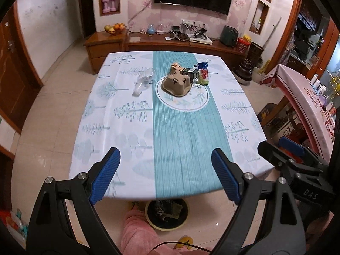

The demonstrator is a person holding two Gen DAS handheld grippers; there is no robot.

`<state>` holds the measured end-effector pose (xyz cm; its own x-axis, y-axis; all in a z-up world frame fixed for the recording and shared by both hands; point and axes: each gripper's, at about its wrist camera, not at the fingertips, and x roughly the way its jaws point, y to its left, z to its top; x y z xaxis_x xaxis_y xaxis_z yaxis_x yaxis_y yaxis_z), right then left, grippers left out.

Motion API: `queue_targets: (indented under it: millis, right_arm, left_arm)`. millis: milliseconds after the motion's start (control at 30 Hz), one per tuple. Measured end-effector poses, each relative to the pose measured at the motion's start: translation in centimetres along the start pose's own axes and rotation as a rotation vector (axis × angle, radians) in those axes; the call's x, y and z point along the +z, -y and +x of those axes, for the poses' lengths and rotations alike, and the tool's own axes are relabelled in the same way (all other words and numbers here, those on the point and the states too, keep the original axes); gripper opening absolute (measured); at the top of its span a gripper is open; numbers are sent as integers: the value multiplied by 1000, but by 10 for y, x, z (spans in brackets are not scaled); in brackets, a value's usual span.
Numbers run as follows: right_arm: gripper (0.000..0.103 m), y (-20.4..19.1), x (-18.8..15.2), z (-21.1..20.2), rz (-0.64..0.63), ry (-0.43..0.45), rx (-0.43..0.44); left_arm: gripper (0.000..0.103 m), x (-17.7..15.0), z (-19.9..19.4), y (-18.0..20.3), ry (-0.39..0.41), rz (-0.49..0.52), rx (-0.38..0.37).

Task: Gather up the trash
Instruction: 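Raise both tools back over the table toward the bottle and cup carrier, then grasp the paper cup carrier with the right gripper while the left grasps the plastic bottle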

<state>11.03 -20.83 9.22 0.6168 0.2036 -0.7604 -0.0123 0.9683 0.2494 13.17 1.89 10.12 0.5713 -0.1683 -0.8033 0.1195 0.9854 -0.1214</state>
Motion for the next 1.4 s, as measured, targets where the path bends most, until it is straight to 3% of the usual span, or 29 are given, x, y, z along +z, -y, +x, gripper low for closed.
queue_targets:
  millis: [233,433,633,967,1300,1400]
  right_arm:
    - [95,-18,54,80,135,-23,-80]
    - [95,-42,91,161,226,-64,-142]
    - [95,-57,120,242,304,-94,-174]
    - [95,-25,152,350,414,-147,-237]
    - [95,13,170,413,529,-179,-259]
    - [95,20,168,427,549,-201,-283]
  left_arm:
    - [86,80,86,-59,-110,90,-69]
    - [84,148,167,-116,-194,99,-120]
    - [83,195,249,-140,-253,131,-144]
    - [83,209,340,-113,-333,198,-176]
    - [83,213,399,-95,-371,222,-148]
    - [74,216,412,-93,-382,207,-150]
